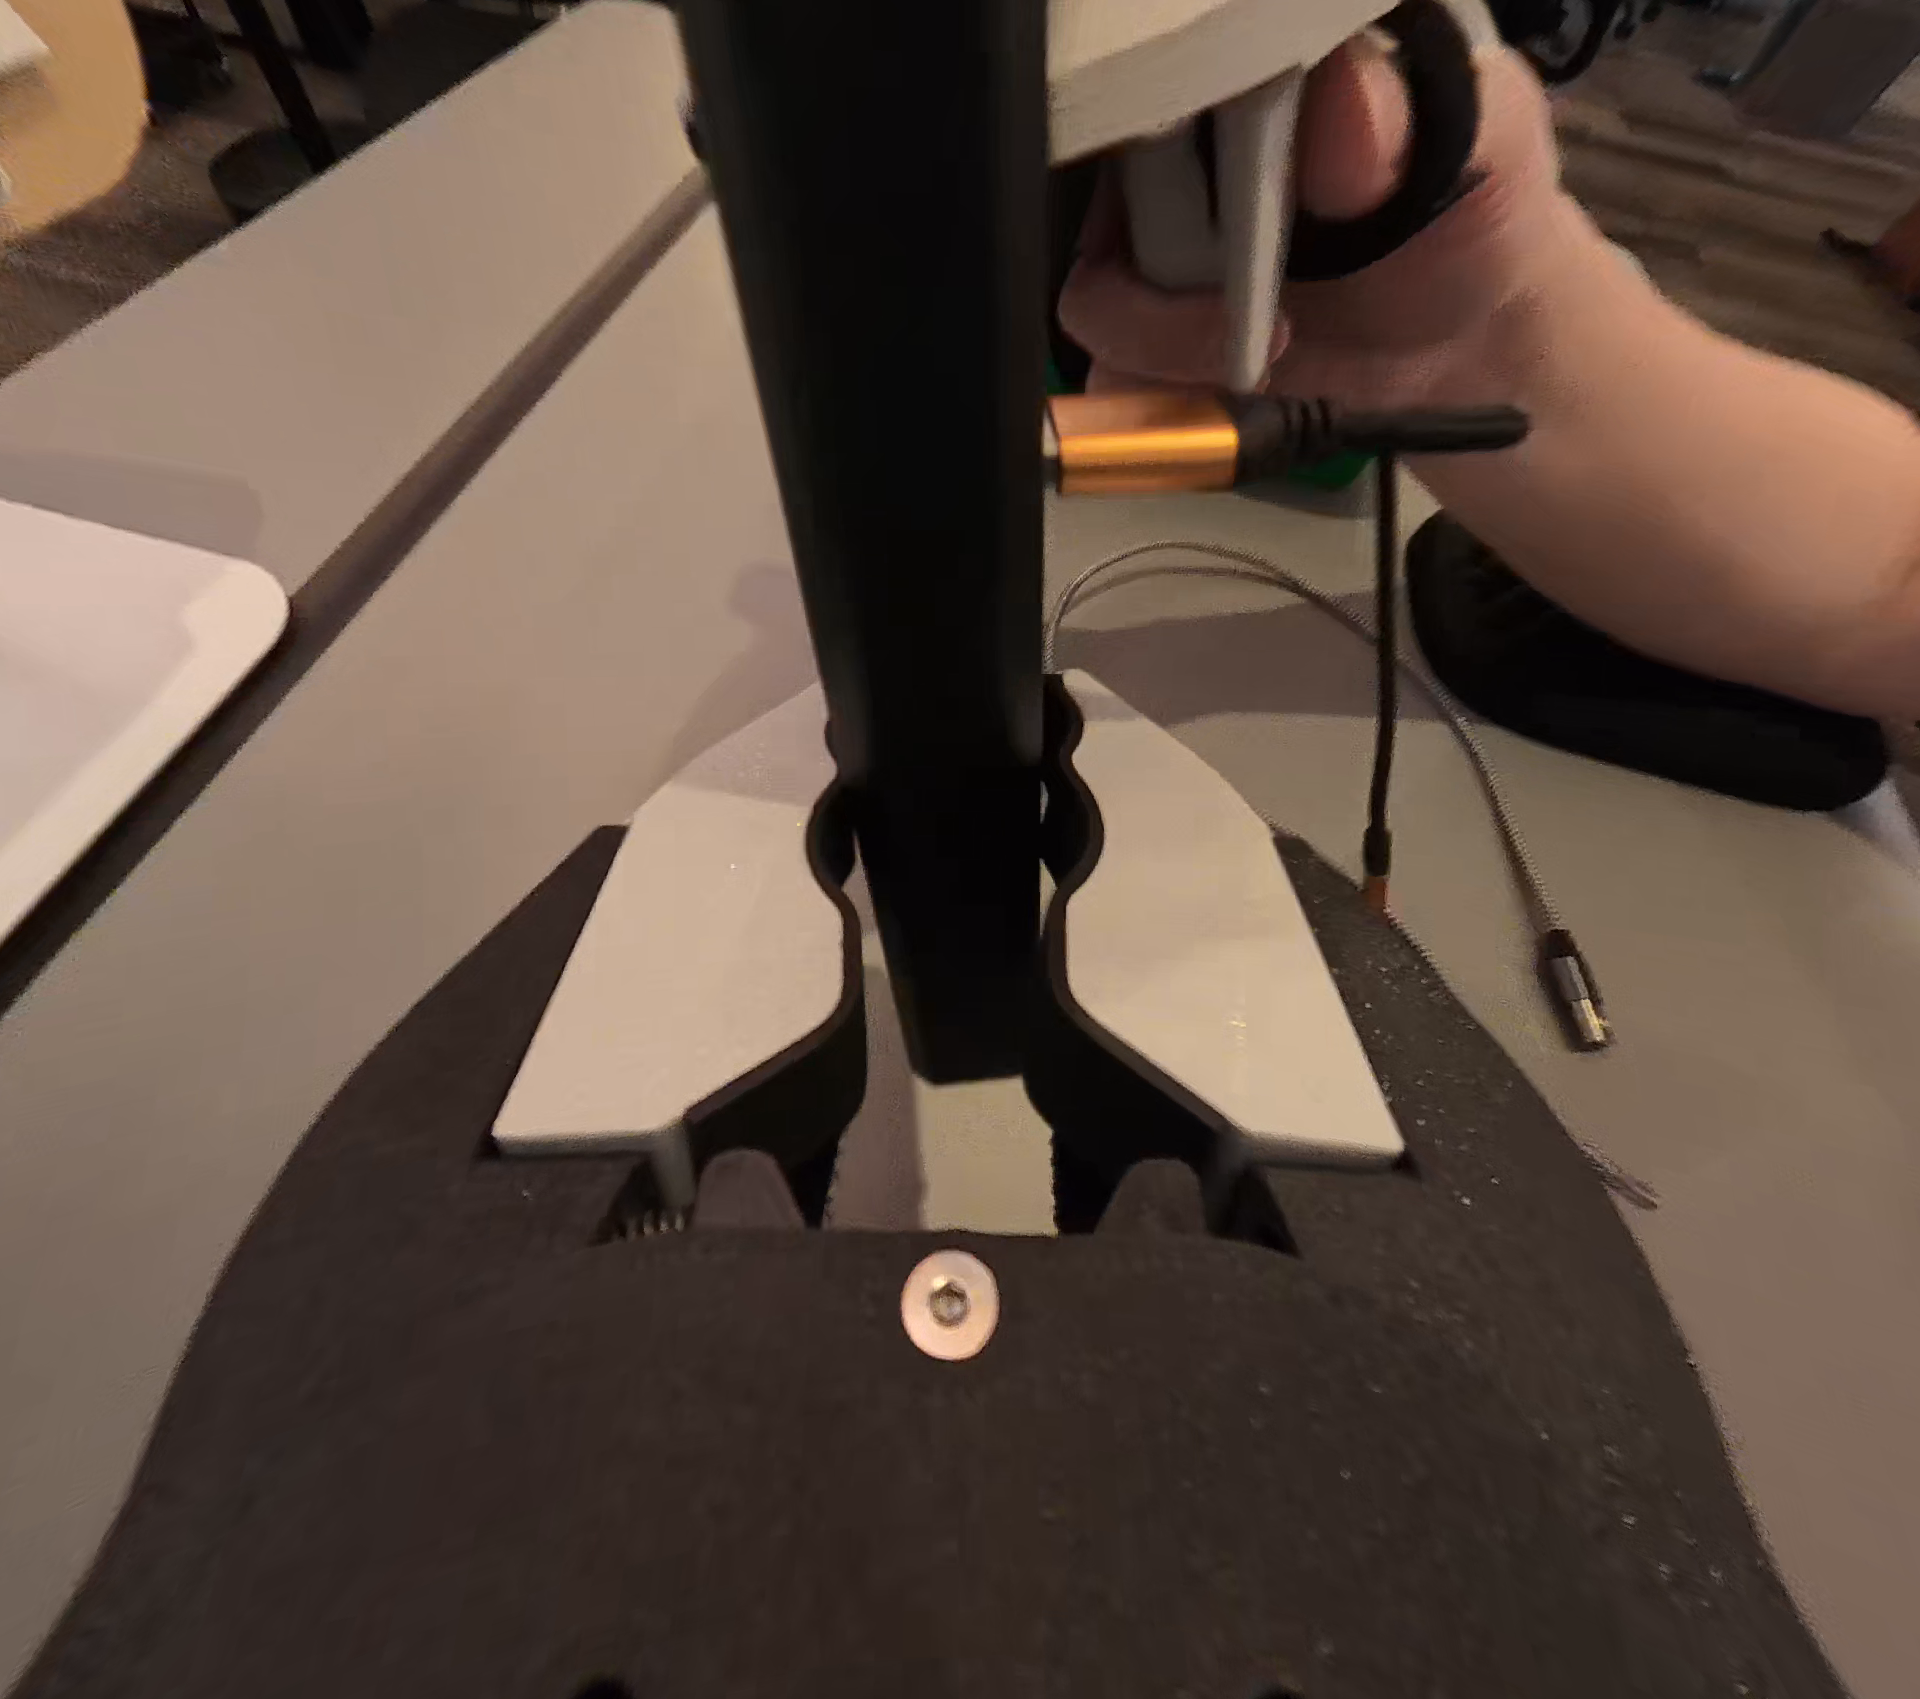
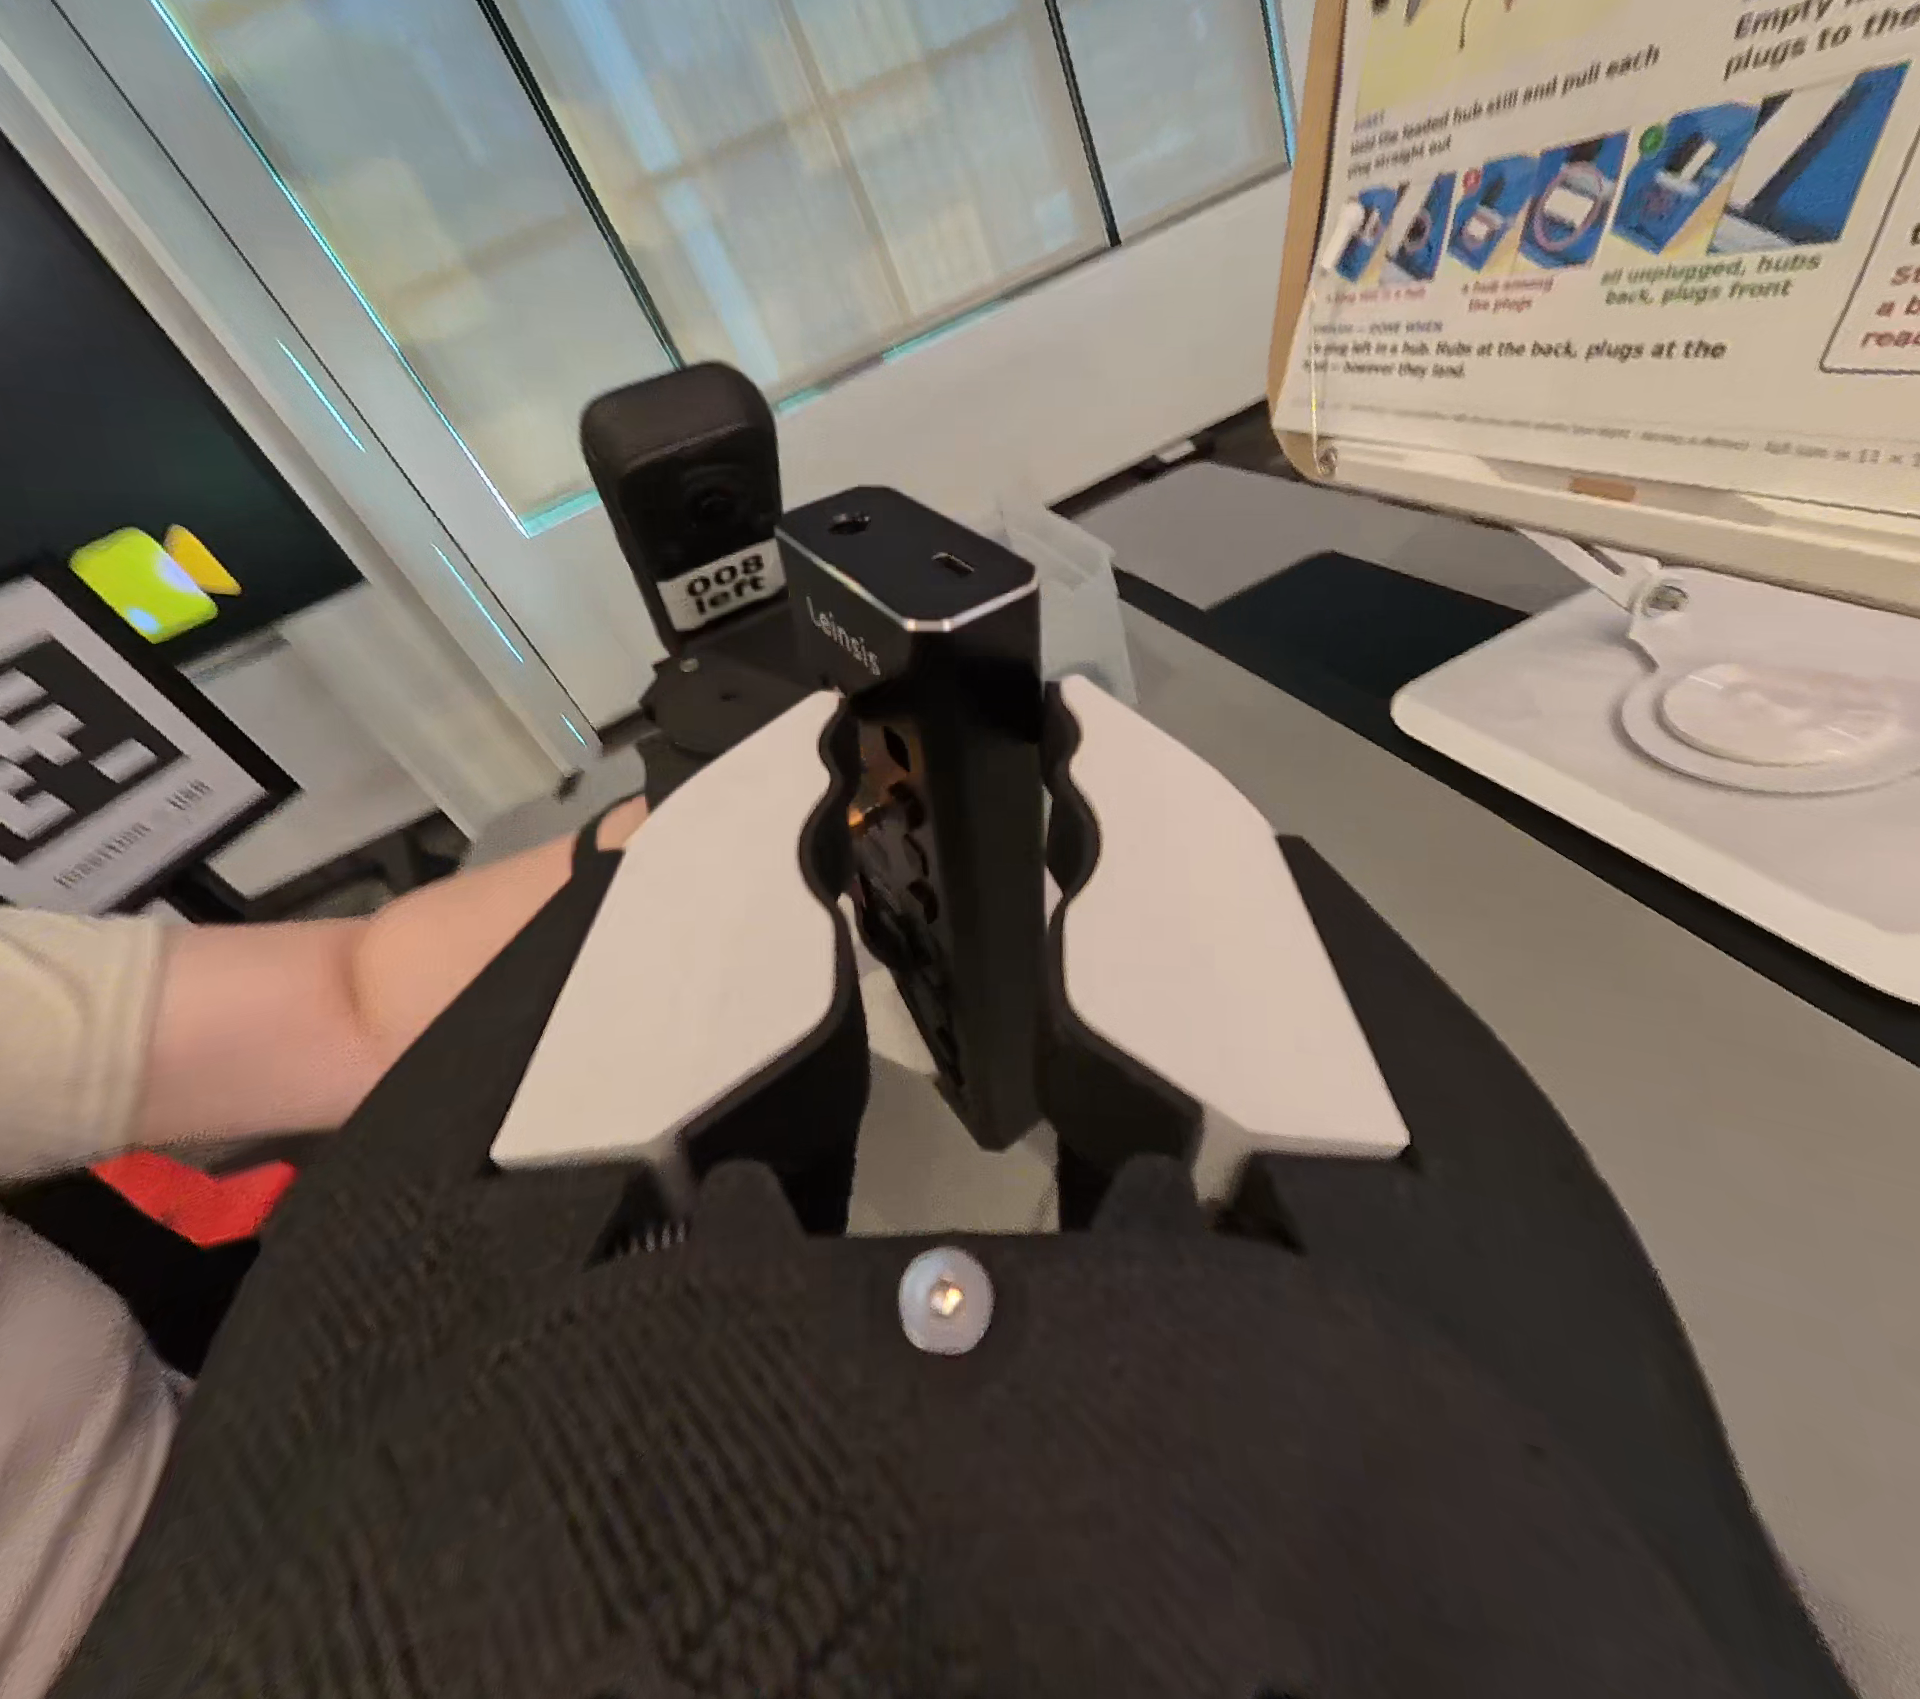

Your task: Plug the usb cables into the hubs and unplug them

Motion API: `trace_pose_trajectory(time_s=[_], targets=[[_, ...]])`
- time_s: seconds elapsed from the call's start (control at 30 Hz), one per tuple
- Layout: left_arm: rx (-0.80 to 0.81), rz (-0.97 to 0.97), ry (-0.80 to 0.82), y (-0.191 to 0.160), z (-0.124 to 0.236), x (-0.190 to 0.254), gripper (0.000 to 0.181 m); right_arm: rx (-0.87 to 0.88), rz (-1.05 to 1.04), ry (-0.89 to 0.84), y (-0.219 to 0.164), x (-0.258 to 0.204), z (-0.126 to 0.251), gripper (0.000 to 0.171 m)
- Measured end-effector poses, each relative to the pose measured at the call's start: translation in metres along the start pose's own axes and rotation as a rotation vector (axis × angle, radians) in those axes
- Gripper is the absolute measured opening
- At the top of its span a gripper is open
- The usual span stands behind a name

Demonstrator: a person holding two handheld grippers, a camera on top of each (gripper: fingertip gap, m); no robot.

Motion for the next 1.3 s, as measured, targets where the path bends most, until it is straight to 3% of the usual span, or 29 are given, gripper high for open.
trace_pose_trajectory(time_s=[0.2,0.5,0.8,0.97,1.13,1.3], targets=[[0.050,0.068,0.025,-0.027,-0.019,-0.017,0.030,-0.112,0.115,-0.106,-0.013,0.006,-0.009,0.035],[-0.087,0.033,0.103,-0.050,-0.028,-0.032,0.031,-0.271,0.303,-0.146,-0.034,0.006,-0.028,0.037],[-0.095,0.038,0.151,-0.049,-0.028,-0.033,0.030,-0.240,0.237,-0.148,-0.034,0.016,-0.025,0.037],[-0.087,0.058,0.172,-0.049,-0.027,-0.034,0.030,-0.116,0.211,-0.132,-0.016,0.010,-0.012,0.037],[-0.111,0.051,0.261,-0.051,-0.020,-0.037,0.030,-0.069,0.374,-0.149,0.021,-0.028,0.012,0.038],[-0.119,0.112,0.404,-0.057,0.000,-0.049,0.030,-0.323,0.665,0.069,0.012,-0.097,0.020,0.037]])
Point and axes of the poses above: each gripper's, where its closed fingertips meet, z back along the fingers, y out of its top, x = y × z across the jaws, the point moved 10 cm from there along z, back along the fingers
